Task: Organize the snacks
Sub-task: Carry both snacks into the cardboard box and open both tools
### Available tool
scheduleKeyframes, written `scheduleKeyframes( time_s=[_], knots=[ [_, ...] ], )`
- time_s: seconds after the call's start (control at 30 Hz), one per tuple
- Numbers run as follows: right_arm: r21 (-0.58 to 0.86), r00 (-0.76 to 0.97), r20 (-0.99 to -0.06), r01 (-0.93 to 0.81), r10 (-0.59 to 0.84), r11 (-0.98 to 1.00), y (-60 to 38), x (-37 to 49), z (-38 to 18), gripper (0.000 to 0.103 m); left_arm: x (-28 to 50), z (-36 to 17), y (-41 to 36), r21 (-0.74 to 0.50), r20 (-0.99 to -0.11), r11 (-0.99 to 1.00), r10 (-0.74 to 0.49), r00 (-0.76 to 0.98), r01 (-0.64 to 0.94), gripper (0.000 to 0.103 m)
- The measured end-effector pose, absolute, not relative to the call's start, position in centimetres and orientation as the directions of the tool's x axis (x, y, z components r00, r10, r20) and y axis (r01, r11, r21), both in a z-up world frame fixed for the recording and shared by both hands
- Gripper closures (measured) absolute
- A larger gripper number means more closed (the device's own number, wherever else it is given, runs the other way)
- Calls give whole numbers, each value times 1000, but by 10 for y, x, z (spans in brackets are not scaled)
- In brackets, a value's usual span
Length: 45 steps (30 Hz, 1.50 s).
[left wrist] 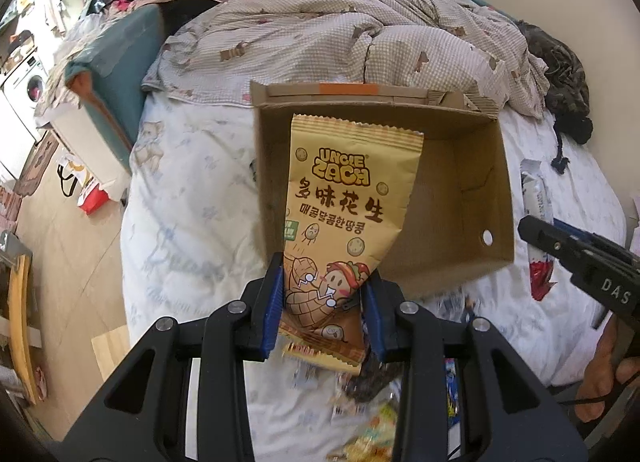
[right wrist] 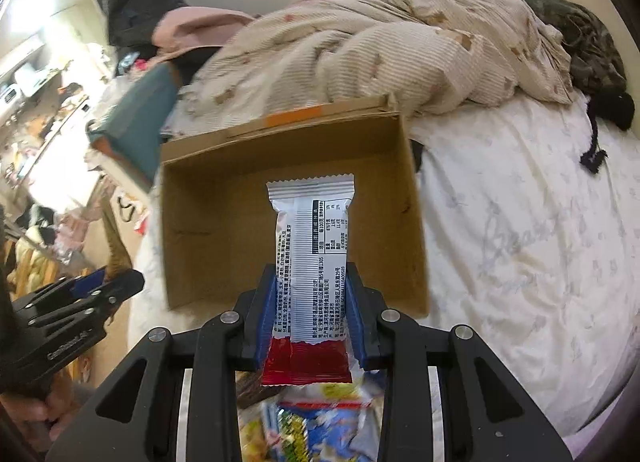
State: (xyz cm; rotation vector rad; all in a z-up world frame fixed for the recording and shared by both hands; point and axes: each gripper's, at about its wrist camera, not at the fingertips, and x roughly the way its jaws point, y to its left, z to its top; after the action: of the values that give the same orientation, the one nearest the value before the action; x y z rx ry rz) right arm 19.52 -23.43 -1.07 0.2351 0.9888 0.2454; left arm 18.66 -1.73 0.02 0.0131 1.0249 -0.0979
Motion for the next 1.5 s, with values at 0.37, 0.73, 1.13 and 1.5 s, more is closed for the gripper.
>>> scheduleKeyframes(
  time_s=[0.37, 0.73, 1.13, 1.5],
  knots=[
    [314, 461, -832, -68, 309, 947, -229, 237, -55, 70, 220, -38, -39, 30, -825, 992, -43, 564, 120, 71],
    [349, 389, -855, -59, 343, 935, -223, 254, -94, 70, 241, -68, -39, 47, -855, 993, -15, 519, 107, 70],
    [377, 362, -858, -40, 365, 925, -225, 257, -107, 70, 242, -70, -39, 40, -854, 993, -23, 520, 108, 68],
    [390, 384, -848, -12, 364, 921, -231, 254, -101, 66, 233, -53, -35, -27, -823, 993, -86, 562, 112, 24]
  ],
)
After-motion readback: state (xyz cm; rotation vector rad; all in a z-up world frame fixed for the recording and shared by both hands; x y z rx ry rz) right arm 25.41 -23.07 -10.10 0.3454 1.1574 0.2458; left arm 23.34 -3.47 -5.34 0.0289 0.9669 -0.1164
